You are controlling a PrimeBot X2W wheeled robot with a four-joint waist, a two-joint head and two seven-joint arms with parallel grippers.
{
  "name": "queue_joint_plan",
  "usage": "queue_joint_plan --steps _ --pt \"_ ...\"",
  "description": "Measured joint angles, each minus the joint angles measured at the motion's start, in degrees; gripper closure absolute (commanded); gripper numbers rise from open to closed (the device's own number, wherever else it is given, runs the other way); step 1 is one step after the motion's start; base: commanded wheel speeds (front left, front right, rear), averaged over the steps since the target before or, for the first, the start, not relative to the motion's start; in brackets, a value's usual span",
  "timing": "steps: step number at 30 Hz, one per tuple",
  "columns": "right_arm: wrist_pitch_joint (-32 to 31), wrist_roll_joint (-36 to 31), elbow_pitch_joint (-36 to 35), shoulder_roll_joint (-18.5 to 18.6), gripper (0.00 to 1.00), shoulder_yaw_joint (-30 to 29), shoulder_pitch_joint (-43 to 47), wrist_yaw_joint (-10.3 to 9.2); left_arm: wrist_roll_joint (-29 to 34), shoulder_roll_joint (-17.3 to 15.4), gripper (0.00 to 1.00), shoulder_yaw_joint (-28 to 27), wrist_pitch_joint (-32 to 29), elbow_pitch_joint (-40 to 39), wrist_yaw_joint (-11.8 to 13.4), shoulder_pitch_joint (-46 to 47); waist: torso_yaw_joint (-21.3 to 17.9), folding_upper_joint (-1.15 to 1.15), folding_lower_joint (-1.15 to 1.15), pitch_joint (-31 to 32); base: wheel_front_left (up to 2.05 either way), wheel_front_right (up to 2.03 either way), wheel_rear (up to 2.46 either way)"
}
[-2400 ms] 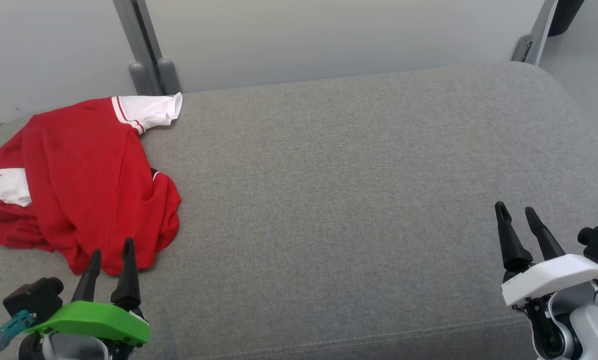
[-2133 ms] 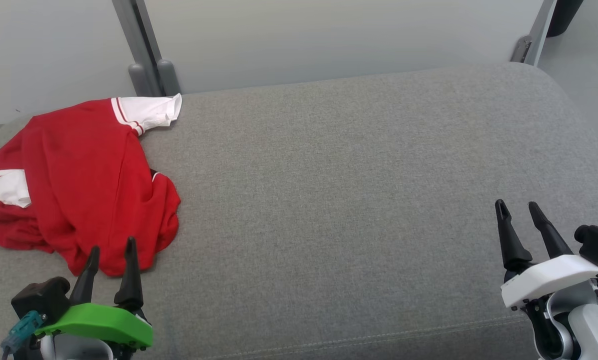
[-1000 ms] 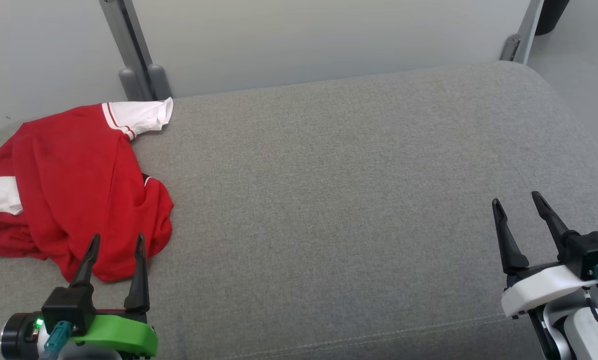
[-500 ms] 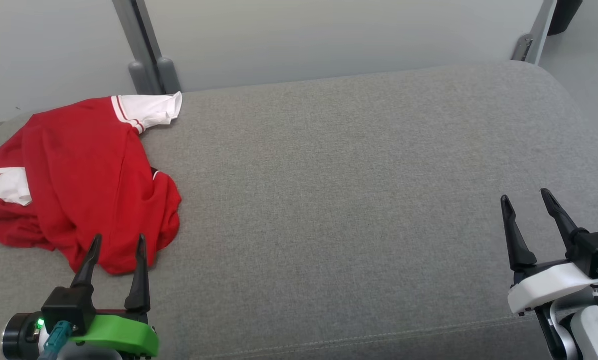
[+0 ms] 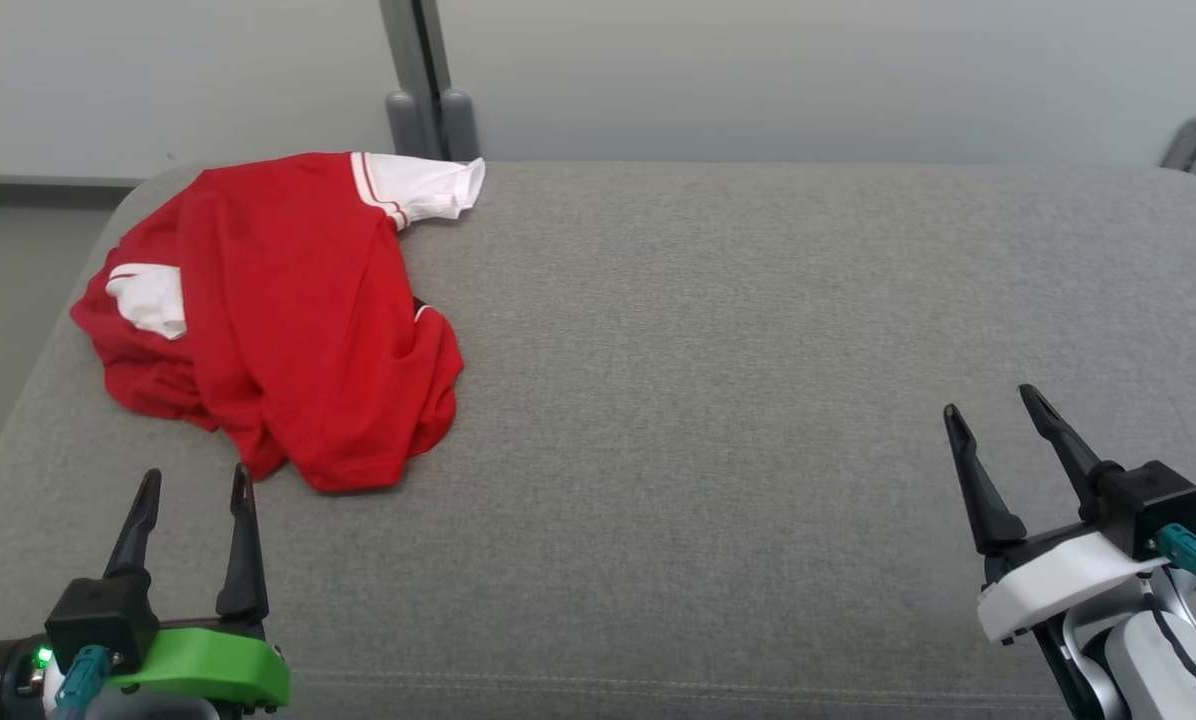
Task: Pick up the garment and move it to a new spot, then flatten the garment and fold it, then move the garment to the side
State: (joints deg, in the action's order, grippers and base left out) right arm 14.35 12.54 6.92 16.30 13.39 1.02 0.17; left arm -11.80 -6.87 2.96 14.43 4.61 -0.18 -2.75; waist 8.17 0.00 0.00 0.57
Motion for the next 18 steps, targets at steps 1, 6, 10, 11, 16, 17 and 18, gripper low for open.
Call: queue_joint_plan --steps 1,6,10,11,16,17,18 --pt "0.0 -0.1 0.3 -0.1 0.00 0.4 -0.4 0.42 0.0 0.0 0.00 -0.5 0.0 -0.2 0.2 -0.2 0.8 0.00 0.00 0.0 0.00 0.00 0.00" --pt "0.0 -0.4 1.5 -0.6 0.00 1.4 -2.1 1.34 0.1 0.0 0.00 -1.7 0.0 -0.7 0.6 -2.2 4.7 0.00 0.00 0.2 0.00 0.00 0.00" --pt "0.0 -0.4 2.3 -1.0 0.00 1.2 -2.3 1.75 0.7 0.0 0.00 -1.8 0.0 -1.2 0.7 -2.3 7.8 0.00 0.00 0.4 0.00 0.00 0.00" --pt "0.0 -0.4 2.5 -1.0 0.00 0.9 -2.3 1.74 0.7 0.0 0.00 -1.6 0.0 -1.2 0.6 -2.3 8.6 0.00 0.00 0.5 0.00 0.00 0.00" --pt "0.0 -0.4 2.7 -1.0 0.00 -1.5 -2.0 0.65 1.2 0.1 0.00 0.3 0.0 -0.5 -0.9 -2.2 12.6 0.00 0.00 0.8 0.00 0.00 0.00" --pt "0.1 -0.4 2.7 -1.0 0.00 -1.5 -2.0 0.69 1.2 0.1 0.00 0.2 0.0 -0.3 -0.9 -2.2 13.5 0.00 0.00 0.9 0.00 0.00 0.00" --pt "0.1 -0.4 2.7 -1.1 0.00 -1.4 -2.0 0.73 1.2 0.1 0.00 0.0 0.0 -0.2 -0.9 -2.2 14.2 0.00 0.00 0.9 0.00 0.00 0.00"
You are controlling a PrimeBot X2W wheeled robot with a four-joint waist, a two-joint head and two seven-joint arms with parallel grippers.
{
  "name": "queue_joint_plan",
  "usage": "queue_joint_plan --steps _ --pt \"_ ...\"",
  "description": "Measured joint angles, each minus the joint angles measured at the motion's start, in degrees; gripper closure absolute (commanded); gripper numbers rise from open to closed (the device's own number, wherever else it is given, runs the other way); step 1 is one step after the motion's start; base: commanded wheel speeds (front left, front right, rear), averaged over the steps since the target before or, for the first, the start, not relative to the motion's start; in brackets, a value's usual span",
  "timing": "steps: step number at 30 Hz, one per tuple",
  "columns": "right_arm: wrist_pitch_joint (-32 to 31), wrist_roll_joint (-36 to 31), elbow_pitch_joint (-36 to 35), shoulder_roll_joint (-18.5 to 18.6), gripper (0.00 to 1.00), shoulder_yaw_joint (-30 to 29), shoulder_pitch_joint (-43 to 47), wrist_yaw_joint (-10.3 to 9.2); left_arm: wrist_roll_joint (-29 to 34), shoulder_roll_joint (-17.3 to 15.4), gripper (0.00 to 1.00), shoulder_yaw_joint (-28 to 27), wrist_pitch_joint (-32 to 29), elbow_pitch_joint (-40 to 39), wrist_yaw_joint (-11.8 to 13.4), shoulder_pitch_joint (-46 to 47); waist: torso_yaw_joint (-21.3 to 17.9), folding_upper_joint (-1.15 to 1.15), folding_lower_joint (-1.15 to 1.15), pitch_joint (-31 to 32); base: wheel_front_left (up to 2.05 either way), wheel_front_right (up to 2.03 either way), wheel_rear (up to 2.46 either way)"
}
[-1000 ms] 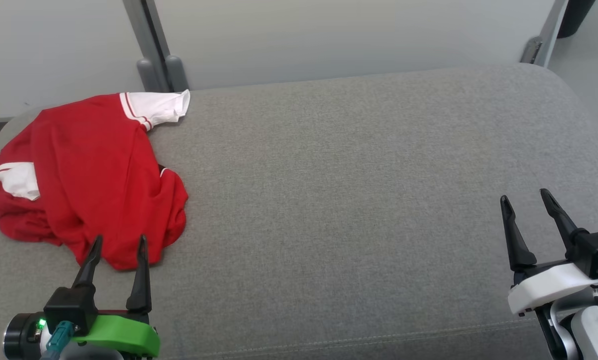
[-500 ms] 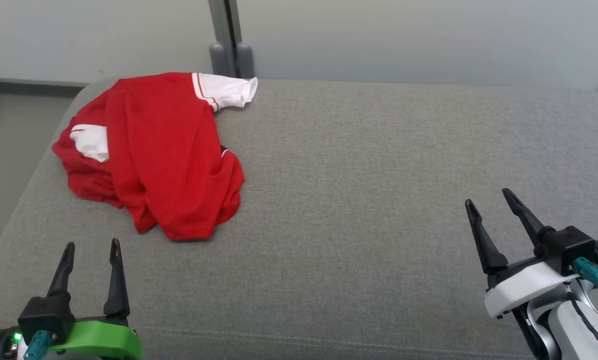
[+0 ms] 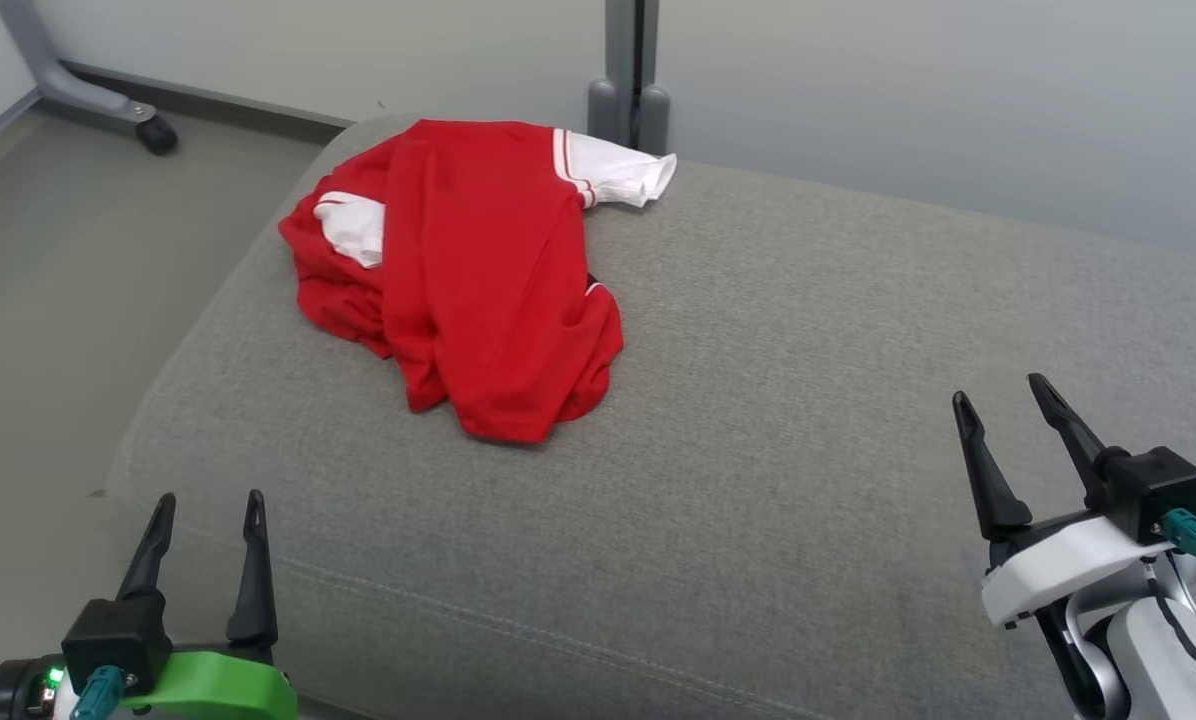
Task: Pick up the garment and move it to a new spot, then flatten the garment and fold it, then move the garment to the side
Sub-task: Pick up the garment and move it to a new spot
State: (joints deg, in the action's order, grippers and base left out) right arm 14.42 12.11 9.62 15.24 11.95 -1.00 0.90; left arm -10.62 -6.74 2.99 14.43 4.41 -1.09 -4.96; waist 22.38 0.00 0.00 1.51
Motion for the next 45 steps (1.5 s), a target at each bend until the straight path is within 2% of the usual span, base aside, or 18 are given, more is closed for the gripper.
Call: queue_joint_plan --steps 8,21,26,30,34,42,45 --pt "0.0 -0.1 0.0 -0.8 0.00 0.3 0.0 0.02 0.0 0.0 0.00 -1.0 0.0 0.2 -0.5 0.0 3.9 0.00 0.00 0.5 0.00 0.00 0.00" --pt "0.0 -0.9 -0.3 -0.9 0.00 -0.1 0.3 0.02 -0.1 0.1 0.00 -1.9 0.0 0.4 -1.5 0.2 4.1 0.00 0.00 -0.2 0.00 0.00 0.00" --pt "0.0 -2.3 -1.4 -0.3 0.00 0.5 -0.1 0.36 -2.3 0.5 0.00 -3.5 0.0 0.0 -1.9 1.5 4.1 0.00 0.00 -2.3 0.00 0.00 0.00" --pt "0.0 -3.2 -2.2 1.3 0.00 0.8 -2.7 0.67 -7.3 2.0 0.00 -5.9 0.0 0.3 -2.5 5.3 3.9 0.00 0.00 -4.8 0.00 0.00 0.00" --pt "-0.4 -4.4 -3.5 2.7 0.00 0.8 -6.2 1.43 -9.1 1.9 0.00 -6.5 0.0 1.3 -3.5 9.3 3.4 0.00 0.00 -7.7 0.00 0.00 0.00" --pt "-2.0 -5.9 -6.2 4.4 0.00 1.4 -12.6 2.16 -11.2 -1.9 0.00 -6.1 -3.2 3.2 -5.0 21.5 1.7 0.00 0.00 -13.7 0.00 0.00 0.00" --pt "-3.0 -6.7 -8.2 5.0 0.00 2.0 -16.2 2.75 -15.8 -2.5 0.00 -6.2 -6.7 5.6 -5.5 27.1 0.4 0.00 0.00 -16.8 0.00 0.00 0.00"
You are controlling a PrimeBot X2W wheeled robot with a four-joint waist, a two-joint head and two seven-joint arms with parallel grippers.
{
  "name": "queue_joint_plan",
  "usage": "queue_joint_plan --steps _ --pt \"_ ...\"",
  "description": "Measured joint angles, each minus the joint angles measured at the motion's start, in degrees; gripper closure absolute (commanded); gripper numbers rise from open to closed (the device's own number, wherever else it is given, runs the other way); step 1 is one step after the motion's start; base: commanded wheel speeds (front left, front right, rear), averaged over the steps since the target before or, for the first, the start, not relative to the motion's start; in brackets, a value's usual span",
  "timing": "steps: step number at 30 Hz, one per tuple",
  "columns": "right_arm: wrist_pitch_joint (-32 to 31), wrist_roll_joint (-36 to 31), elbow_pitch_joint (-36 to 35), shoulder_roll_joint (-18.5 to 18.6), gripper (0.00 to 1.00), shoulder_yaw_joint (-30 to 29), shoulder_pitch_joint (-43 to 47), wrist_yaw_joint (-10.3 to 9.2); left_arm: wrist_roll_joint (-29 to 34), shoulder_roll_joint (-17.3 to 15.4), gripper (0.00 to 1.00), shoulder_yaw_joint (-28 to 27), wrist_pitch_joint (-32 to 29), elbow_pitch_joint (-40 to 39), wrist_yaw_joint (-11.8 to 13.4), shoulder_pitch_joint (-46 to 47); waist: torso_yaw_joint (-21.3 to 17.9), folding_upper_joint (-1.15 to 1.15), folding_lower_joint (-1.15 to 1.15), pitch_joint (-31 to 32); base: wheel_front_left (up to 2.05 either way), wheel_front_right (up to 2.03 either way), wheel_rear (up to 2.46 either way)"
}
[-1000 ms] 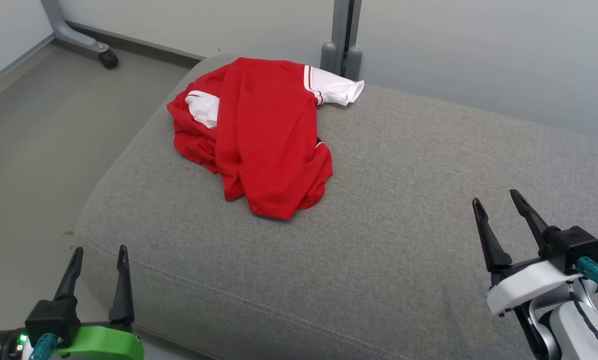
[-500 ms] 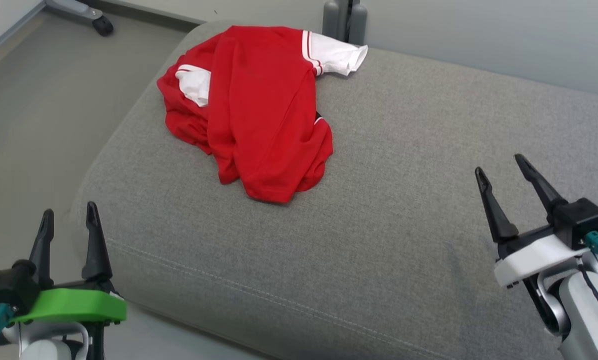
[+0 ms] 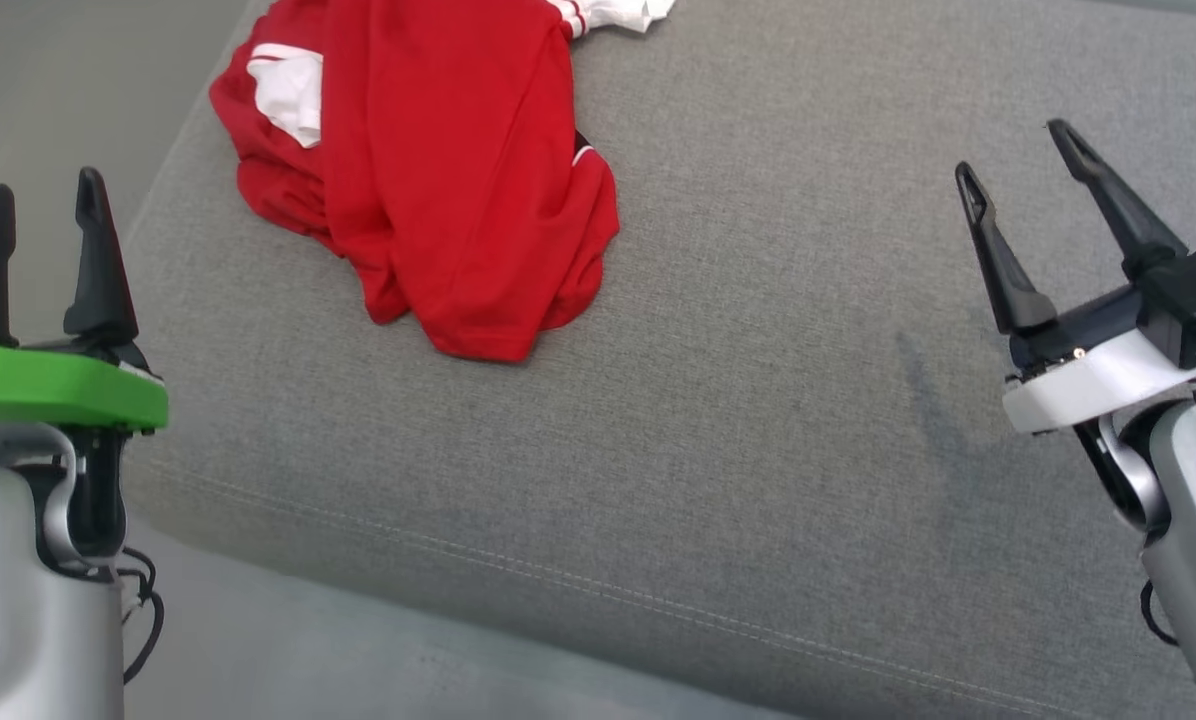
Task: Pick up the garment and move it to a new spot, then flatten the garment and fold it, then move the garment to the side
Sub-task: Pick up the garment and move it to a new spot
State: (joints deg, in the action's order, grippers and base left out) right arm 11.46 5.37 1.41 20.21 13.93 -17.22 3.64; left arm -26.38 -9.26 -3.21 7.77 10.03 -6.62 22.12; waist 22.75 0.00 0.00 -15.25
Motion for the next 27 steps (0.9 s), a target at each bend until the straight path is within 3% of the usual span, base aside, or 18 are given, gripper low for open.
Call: queue_joint_plan --steps 13,27 --pt "-3.2 -2.5 -4.8 3.4 0.00 -0.1 -7.3 0.91 -12.4 -0.6 0.00 0.4 -12.1 10.4 -0.5 14.9 -5.2 0.00 0.00 -10.2 0.00 0.00 0.00" --pt "-4.1 -2.9 -5.4 4.4 0.00 -0.3 -8.2 1.16 -14.2 -0.9 0.00 0.0 -15.3 23.3 -0.5 20.2 -9.4 0.00 0.00 -16.7 0.00 0.00 0.00"
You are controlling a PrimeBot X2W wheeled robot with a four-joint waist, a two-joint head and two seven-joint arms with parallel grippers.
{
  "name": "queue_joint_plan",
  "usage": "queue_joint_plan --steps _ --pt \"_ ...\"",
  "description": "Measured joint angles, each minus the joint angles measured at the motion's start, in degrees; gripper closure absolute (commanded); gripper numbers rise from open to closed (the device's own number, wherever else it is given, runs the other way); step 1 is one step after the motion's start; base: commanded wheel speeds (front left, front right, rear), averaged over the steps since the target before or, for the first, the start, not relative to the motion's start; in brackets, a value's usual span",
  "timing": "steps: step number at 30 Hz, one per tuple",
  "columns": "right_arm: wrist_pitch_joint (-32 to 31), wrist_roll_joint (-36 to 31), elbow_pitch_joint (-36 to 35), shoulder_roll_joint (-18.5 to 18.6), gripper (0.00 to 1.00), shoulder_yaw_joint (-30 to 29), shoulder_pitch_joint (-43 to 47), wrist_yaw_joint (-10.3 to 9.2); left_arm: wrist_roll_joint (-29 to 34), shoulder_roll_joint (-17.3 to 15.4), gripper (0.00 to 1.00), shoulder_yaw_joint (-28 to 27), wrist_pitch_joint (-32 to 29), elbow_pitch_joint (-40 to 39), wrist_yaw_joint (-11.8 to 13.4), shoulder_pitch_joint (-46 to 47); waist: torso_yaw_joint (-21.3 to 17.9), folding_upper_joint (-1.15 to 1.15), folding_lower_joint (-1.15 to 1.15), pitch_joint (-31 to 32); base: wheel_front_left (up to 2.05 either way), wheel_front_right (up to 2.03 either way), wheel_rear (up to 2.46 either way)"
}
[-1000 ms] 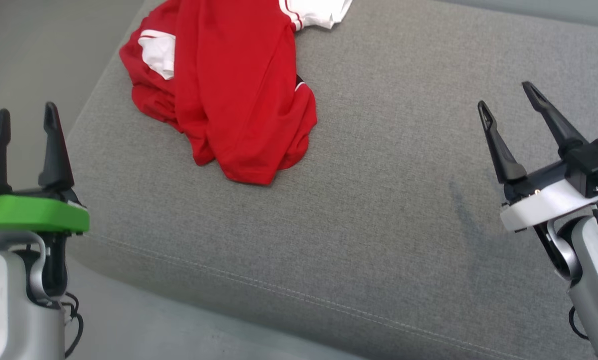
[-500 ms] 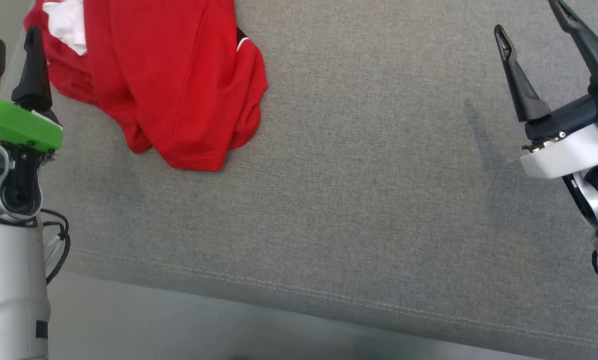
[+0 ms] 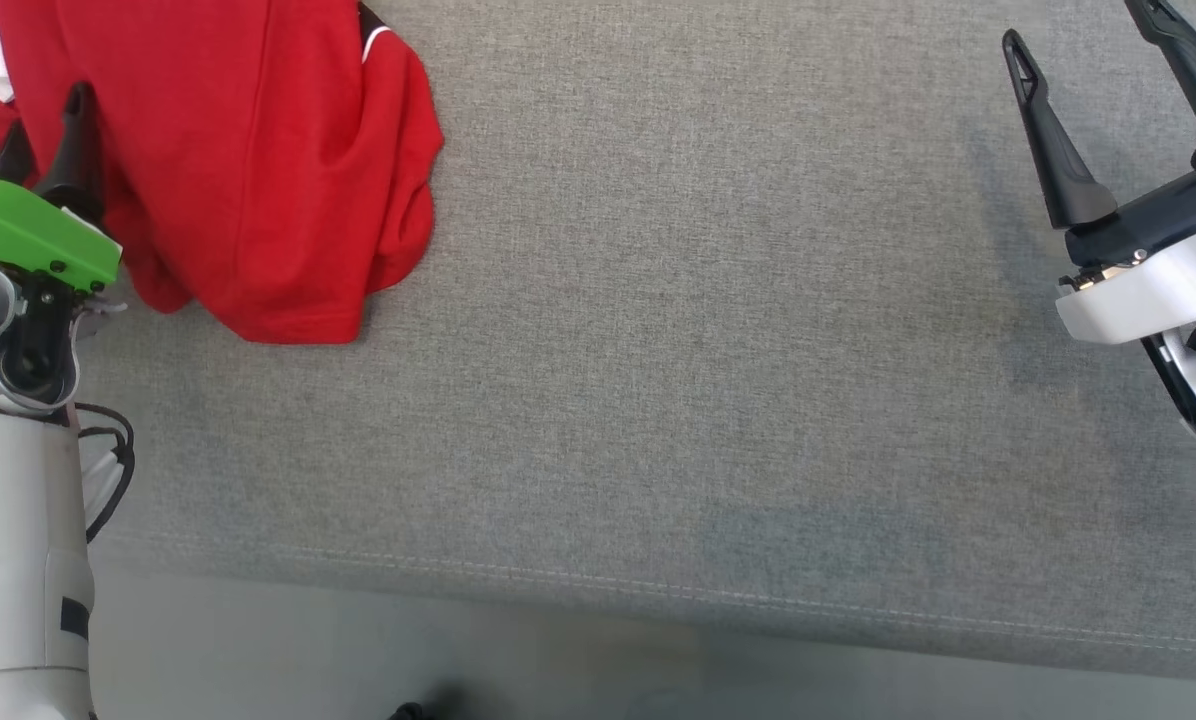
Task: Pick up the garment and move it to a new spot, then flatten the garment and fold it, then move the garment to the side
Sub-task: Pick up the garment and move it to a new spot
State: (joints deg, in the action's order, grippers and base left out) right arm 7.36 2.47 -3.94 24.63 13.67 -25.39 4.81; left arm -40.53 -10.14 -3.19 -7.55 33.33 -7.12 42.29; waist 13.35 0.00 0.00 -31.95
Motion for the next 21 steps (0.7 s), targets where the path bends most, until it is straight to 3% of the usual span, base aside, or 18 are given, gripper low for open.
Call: queue_joint_plan --steps 7,8,10,11,15,21 --pt "-0.5 0.0 -0.4 0.6 0.00 -0.6 0.0 -0.01 0.1 0.0 0.00 1.7 -0.6 3.4 0.0 3.3 -0.2 0.00 0.00 -0.6 0.00 0.00 0.00" --pt "-0.5 0.0 -0.4 0.6 0.00 -0.6 0.0 -0.01 0.1 0.0 0.10 1.9 -0.6 4.0 0.0 3.3 -0.1 0.00 0.00 -0.6 0.00 0.00 0.00" --pt "-0.9 0.0 -0.4 0.6 0.00 -0.6 0.0 -0.01 0.1 0.0 0.55 2.2 -0.5 5.0 0.0 3.3 0.0 0.00 0.00 -0.7 0.00 0.00 0.00" --pt "-0.9 0.0 -0.4 0.7 0.00 -0.7 0.0 -0.01 0.1 0.0 0.67 2.3 -0.5 5.2 0.0 3.5 0.0 0.00 0.00 -0.7 0.00 0.00 0.00" --pt "-0.9 0.0 -0.4 0.8 0.00 -1.0 0.0 -0.09 0.1 0.1 1.00 3.3 0.3 5.8 0.0 5.1 0.4 0.00 0.00 -0.6 0.00 0.00 0.00" --pt "-0.9 0.0 -0.2 0.8 0.00 -1.2 0.0 -0.12 0.1 0.3 1.00 5.3 1.1 7.0 0.0 6.4 1.3 0.00 0.00 0.2 0.00 0.00 0.00"
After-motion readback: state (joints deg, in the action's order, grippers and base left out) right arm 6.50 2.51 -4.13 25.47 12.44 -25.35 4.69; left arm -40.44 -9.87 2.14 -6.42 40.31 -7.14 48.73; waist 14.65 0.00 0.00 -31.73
